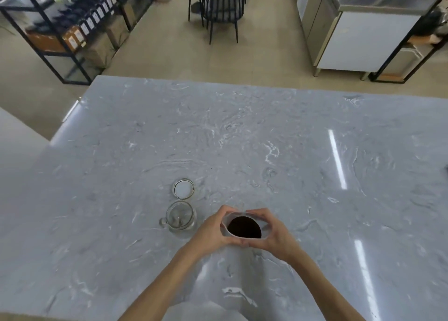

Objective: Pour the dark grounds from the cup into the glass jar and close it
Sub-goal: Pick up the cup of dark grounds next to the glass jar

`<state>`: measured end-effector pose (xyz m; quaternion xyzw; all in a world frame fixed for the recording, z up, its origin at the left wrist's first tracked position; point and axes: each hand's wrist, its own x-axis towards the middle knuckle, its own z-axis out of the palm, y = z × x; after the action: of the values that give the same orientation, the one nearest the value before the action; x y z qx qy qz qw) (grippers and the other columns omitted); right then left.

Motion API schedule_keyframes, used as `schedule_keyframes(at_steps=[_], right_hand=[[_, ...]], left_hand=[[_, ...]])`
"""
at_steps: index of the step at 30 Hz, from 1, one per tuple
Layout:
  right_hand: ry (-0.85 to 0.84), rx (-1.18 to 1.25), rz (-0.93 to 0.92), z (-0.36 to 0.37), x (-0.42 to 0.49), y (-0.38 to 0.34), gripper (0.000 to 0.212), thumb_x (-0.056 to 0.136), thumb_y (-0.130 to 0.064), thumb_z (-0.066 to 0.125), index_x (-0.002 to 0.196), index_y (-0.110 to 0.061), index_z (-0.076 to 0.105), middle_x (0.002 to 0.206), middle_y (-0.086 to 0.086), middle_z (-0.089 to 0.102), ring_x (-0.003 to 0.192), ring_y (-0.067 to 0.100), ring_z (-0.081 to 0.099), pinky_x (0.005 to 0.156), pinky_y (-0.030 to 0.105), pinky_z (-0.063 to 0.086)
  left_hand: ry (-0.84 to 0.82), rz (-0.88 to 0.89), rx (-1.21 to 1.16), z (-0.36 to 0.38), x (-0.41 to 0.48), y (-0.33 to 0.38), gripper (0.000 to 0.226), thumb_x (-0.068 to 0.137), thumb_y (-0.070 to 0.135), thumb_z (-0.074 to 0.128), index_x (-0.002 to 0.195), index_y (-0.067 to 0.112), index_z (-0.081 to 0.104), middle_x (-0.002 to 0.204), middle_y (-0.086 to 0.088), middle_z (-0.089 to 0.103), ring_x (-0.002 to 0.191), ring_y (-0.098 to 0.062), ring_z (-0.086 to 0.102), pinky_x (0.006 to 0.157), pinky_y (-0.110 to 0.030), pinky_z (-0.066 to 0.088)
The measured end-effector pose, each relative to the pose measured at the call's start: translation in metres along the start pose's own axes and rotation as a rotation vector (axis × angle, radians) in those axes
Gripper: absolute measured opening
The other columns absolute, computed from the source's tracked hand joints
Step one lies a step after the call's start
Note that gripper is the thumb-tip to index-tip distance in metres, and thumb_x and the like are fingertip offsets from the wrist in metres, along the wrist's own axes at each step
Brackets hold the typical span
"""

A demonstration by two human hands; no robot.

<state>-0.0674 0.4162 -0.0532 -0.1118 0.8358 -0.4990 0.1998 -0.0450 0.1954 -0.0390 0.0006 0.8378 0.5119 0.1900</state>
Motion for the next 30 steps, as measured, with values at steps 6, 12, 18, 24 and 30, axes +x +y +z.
schedule_keyframes(at_steps=[6,12,18,24,30], right_hand=[[-0.046,0.049,-0.002,-0.003,0.003,0.005,0.08,0.062,-0.052,0.094,0.128,-0.039,0.052,0.129,-0.017,0.064,0.122,0.005,0.061,0.102,0.03,0.051],[-0.143,-0.04,-0.063,-0.011,0.007,-0.003,0.079,0.072,-0.051,0.087,0.139,-0.043,0.046,0.137,-0.02,0.058,0.128,0.005,0.056,0.105,0.026,0.048],[-0.058,0.003,-0.094,-0.005,0.003,0.0,0.069,0.072,-0.044,0.09,0.132,-0.038,0.056,0.13,-0.017,0.064,0.122,0.007,0.062,0.102,0.024,0.05],[-0.097,0.039,-0.066,-0.005,-0.001,-0.001,0.081,0.066,-0.046,0.091,0.136,-0.037,0.05,0.136,-0.016,0.059,0.128,0.008,0.057,0.109,0.036,0.046],[-0.266,-0.131,-0.032,-0.013,-0.001,-0.015,0.135,0.055,-0.067,0.088,0.154,-0.049,-0.003,0.162,-0.028,0.007,0.15,-0.001,0.014,0.118,0.022,0.025]], left_hand=[[-0.045,-0.058,0.025,-0.007,-0.002,0.008,0.068,0.063,0.05,0.09,0.12,0.047,0.053,0.12,0.029,0.062,0.105,0.008,0.06,0.092,-0.027,0.051],[0.004,-0.037,0.012,-0.002,-0.001,0.008,0.056,0.072,0.032,0.087,0.117,0.04,0.055,0.114,0.021,0.066,0.101,-0.008,0.065,0.089,-0.038,0.054],[0.003,-0.014,-0.111,0.005,-0.01,0.008,0.066,0.073,0.04,0.089,0.126,0.047,0.05,0.123,0.025,0.062,0.113,0.001,0.062,0.098,-0.033,0.051],[0.041,-0.043,-0.171,0.026,-0.044,-0.012,0.104,0.073,0.048,0.084,0.148,0.063,0.013,0.15,0.042,0.023,0.134,0.021,0.032,0.103,-0.006,0.034],[0.046,-0.048,-0.121,0.018,-0.023,0.0,0.085,0.061,0.054,0.087,0.123,0.074,0.032,0.128,0.045,0.048,0.113,0.014,0.055,0.091,-0.009,0.042]])
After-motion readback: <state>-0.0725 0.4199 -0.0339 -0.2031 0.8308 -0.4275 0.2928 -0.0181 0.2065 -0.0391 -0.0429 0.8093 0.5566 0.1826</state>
